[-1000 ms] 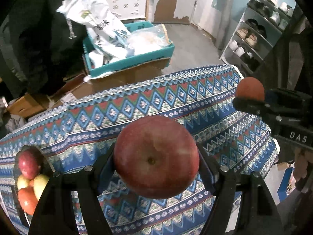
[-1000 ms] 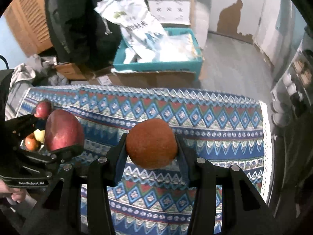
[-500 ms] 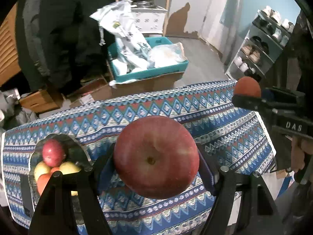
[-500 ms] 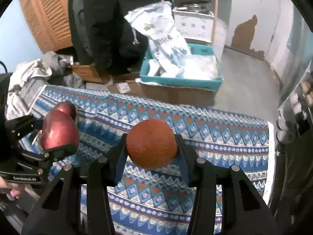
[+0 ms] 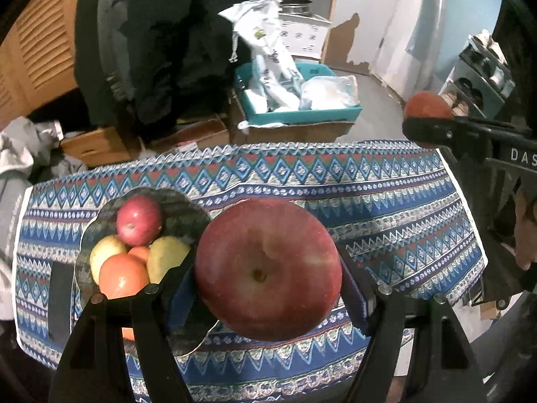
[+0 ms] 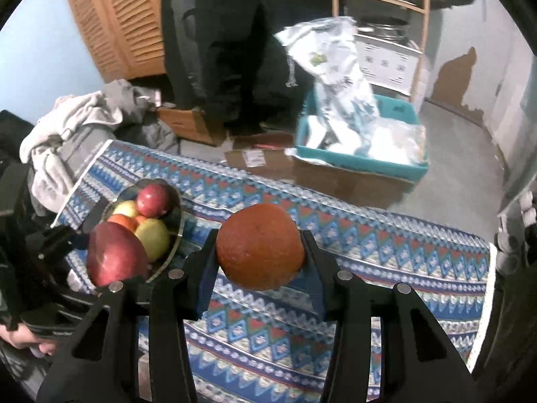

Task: Organize fruits
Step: 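Carry the red apple with the left tool while the right tool carries the orange to the bowl, then open the left tool to drop the apple into the bowl while the right tool releases the orange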

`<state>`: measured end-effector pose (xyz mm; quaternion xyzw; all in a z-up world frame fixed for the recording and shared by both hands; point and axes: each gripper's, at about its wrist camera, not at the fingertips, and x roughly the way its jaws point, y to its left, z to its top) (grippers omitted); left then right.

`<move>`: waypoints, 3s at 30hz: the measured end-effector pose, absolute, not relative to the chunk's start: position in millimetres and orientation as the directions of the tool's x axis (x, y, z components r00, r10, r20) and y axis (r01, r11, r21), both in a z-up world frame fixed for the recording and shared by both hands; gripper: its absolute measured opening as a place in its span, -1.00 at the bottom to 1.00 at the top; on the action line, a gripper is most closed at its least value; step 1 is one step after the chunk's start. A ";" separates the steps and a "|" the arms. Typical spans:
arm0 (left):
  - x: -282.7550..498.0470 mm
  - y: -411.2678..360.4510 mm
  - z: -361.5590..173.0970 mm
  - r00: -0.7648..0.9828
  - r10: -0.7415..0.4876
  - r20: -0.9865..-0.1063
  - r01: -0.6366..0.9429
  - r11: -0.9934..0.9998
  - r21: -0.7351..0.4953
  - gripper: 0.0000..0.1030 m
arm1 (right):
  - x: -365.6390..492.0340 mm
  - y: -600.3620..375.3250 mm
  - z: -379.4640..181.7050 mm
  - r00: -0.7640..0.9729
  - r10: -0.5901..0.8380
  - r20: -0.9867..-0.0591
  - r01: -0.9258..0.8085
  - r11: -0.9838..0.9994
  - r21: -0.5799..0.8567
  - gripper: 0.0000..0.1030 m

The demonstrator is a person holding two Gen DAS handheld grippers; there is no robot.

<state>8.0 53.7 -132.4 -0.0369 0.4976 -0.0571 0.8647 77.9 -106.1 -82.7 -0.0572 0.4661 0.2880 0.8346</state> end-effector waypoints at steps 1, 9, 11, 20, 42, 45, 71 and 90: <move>5.9 58.5 -133.7 0.496 -0.135 -0.858 0.054 0.991 -0.125 0.49 | 77.6 -100.8 -83.4 0.393 0.432 -0.811 -0.540 0.823 0.177 -0.11; -6.0 96.6 -144.7 0.486 -0.105 -0.868 -0.012 0.992 -0.127 0.49 | 77.2 -55.6 -98.5 0.324 0.485 -0.812 -0.578 0.781 0.236 -0.11; -8.0 108.1 -149.7 0.479 -0.092 -0.873 -0.040 0.991 -0.126 0.49 | 77.1 -42.8 -102.9 0.308 0.490 -0.815 -0.588 0.772 0.242 -0.11; -16.5 140.6 -187.6 0.410 -0.067 -0.910 -0.112 0.986 -0.124 0.49 | 72.7 0.8 -121.6 0.240 0.492 -0.837 -0.620 0.741 0.258 -0.11; -7.8 149.0 -246.9 0.273 -0.096 -0.957 -0.170 0.974 -0.146 0.49 | 71.3 51.8 -165.5 0.133 0.461 -0.878 -0.643 0.714 0.278 -0.11; -7.9 155.5 -244.6 0.268 -0.120 -0.956 -0.193 0.965 -0.175 0.49 | 73.2 54.5 -169.1 0.126 0.462 -0.878 -0.640 0.714 0.284 -0.11; -5.5 237.3 -204.9 0.419 -0.119 -0.900 -0.389 0.872 -0.296 0.54 | 100.3 93.0 -224.4 0.047 0.431 -0.901 -0.612 0.725 0.316 -0.05; -18.5 232.9 -173.0 0.461 -0.058 -0.885 -0.379 0.889 -0.256 0.54 | 89.7 75.7 -172.2 0.132 0.477 -0.869 -0.609 0.730 0.309 0.04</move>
